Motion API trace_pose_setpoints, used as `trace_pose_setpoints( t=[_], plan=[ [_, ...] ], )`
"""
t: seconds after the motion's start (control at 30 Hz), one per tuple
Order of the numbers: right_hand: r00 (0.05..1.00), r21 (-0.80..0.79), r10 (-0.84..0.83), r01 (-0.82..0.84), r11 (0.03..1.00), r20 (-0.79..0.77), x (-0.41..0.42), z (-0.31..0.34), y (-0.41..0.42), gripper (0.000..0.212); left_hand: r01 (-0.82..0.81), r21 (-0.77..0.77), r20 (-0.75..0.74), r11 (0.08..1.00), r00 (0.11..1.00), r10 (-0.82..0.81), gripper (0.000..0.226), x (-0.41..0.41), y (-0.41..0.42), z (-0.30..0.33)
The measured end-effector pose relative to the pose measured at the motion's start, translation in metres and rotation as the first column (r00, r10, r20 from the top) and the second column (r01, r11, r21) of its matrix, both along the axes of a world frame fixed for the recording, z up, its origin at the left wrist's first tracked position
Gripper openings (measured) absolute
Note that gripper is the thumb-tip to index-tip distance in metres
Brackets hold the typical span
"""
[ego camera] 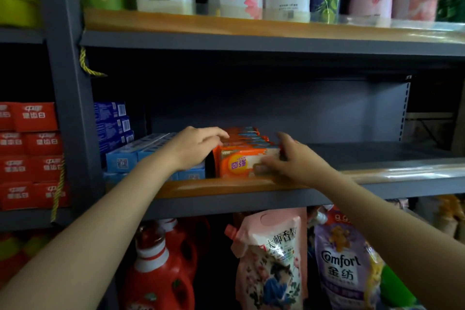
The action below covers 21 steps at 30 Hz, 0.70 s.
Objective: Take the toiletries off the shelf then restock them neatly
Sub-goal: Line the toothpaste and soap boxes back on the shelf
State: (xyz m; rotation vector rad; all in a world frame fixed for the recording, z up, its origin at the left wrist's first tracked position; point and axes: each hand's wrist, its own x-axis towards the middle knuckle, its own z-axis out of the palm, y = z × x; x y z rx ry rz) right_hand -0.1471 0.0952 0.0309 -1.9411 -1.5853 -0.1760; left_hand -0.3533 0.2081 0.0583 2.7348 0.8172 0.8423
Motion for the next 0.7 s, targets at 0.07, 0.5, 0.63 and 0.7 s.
trace_pose_setpoints(
  t=[0.07,0.5,0.63,0.7],
  plan=[
    [0.996,0.016,-0.066,0.067,0.998,-0.067,0.007,0.001,-0.002,0.074,-0.039,0.093,-0.074,0.995,0.996,0.046,0.045,0.001,-0.006,-0.003],
    [0.997,-0.076,-0.053,0.049,0.996,-0.047,-0.005,0.003,0.005,0.043,-0.118,0.442,-0.2,0.889,0.953,0.226,0.046,0.019,-0.024,-0.015],
    [0.994,0.245,-0.09,0.101,0.964,-0.056,-0.009,-0.006,-0.025,0.043,-0.145,0.533,-0.024,0.834,0.982,0.186,0.041,0.018,-0.034,-0.025],
    [0.99,0.399,-0.125,0.138,0.906,-0.06,-0.004,-0.017,-0.054,0.035,-0.083,0.628,0.149,0.774,0.989,-0.015,0.032,0.02,-0.05,-0.035]
  ],
)
